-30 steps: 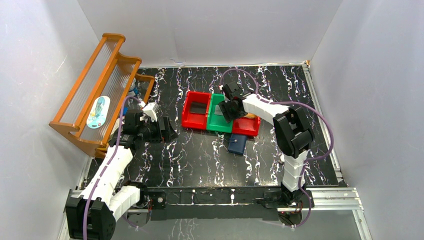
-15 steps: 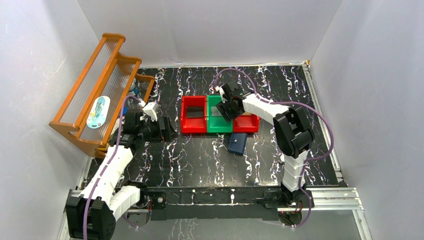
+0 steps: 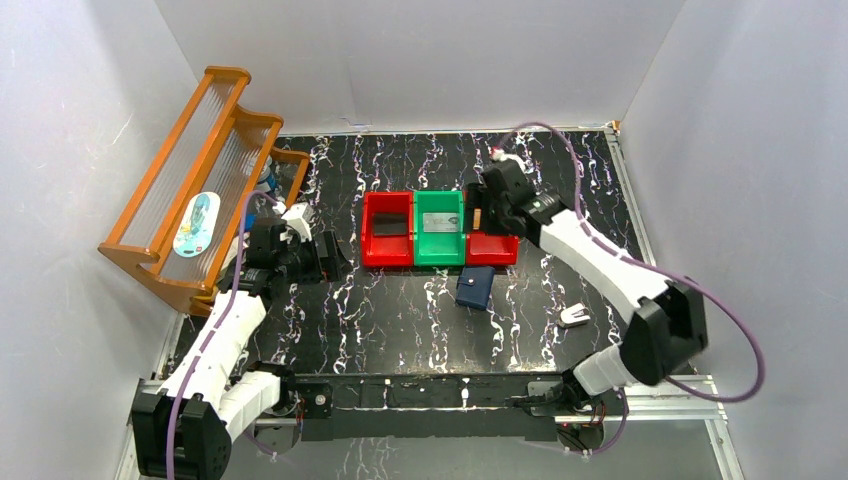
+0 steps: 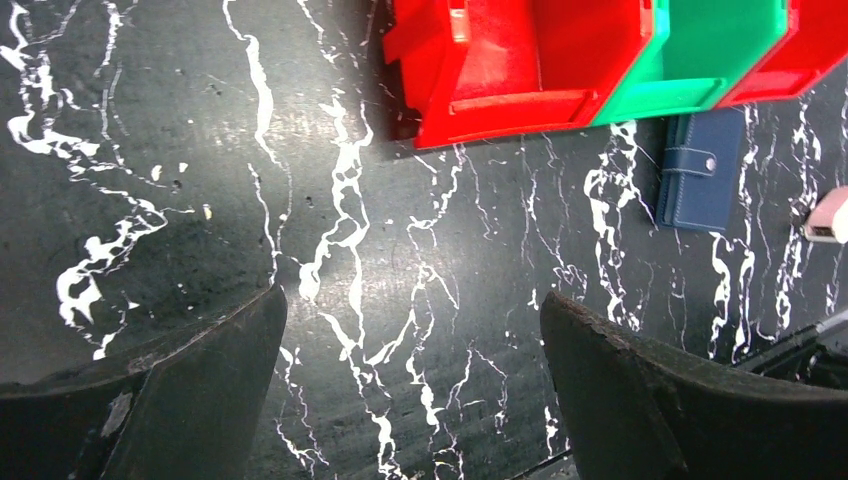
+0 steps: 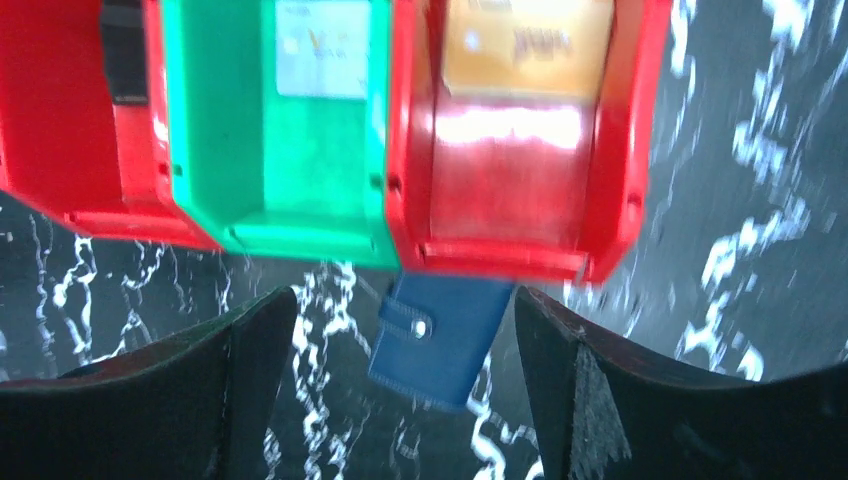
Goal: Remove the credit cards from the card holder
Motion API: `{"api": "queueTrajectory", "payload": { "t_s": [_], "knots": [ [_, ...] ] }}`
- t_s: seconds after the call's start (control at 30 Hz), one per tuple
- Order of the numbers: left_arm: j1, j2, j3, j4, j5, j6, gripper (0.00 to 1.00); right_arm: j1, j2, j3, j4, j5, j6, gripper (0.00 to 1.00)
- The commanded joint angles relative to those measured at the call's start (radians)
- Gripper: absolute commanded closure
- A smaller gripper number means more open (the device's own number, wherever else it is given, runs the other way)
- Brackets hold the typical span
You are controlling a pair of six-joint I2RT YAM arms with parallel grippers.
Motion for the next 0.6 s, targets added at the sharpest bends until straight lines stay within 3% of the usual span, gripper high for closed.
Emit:
{"api": "queueTrajectory", "payload": {
  "t_s": [0.0, 0.17, 0.57],
  "knots": [
    [-0.006, -0.002, 0.0, 0.002, -0.079, -0.034, 0.02, 0.002, -0.129, -0.221, 0.008, -0.018, 0.383, 0.13],
    [-0.006, 0.0, 0.002, 0.0, -0.1, -0.043, 0.02, 0.002, -0.21, -0.415, 0.151, -0.066, 0.535, 0.17],
    [-0.006, -0.005, 0.0, -0.005, -0.184, -0.081, 0.02, 0.002, -0.048, -0.456, 0.215, -0.111, 0.566, 0.21]
  ]
}}
